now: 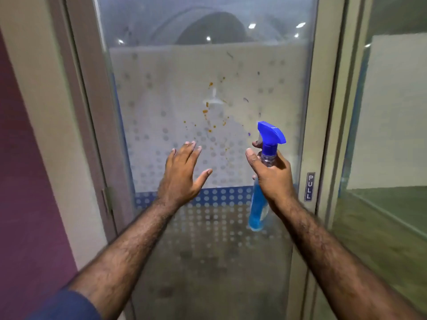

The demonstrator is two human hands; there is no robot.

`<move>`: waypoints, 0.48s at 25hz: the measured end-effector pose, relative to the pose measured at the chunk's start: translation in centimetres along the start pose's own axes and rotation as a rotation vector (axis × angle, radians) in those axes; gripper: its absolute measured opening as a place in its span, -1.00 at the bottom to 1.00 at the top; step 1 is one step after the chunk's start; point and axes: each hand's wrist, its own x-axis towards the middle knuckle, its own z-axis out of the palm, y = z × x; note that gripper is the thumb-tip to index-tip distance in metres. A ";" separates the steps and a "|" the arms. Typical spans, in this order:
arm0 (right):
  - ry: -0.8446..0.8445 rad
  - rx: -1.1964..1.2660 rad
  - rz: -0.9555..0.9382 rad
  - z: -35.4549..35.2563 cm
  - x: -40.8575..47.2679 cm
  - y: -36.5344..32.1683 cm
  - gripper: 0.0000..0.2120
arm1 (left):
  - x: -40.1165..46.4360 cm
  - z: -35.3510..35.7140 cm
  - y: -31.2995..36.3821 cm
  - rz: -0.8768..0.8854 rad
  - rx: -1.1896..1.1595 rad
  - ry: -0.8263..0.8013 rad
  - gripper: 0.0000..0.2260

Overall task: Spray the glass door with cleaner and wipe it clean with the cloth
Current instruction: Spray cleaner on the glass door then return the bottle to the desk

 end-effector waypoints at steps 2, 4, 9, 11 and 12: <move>0.030 -0.006 -0.059 1.2 2.9 -2.2 -0.81 | 3.6 -1.2 -1.3 0.009 0.072 0.025 -0.38; 0.046 0.004 -0.121 2.0 5.6 -4.1 -0.86 | 6.5 -2.2 -2.5 -0.004 0.129 0.033 -0.36; 0.102 0.010 -0.179 3.2 9.8 -6.7 -0.80 | 10.3 -3.6 -3.7 -0.009 0.194 0.053 -0.35; 0.129 -0.026 -0.191 3.6 10.4 -7.0 -0.78 | 10.9 -3.8 -3.9 -0.003 0.201 0.059 -0.35; 0.141 -0.051 -0.198 3.6 10.5 -7.0 -0.76 | 11.1 -3.9 -4.0 0.000 0.206 0.064 -0.35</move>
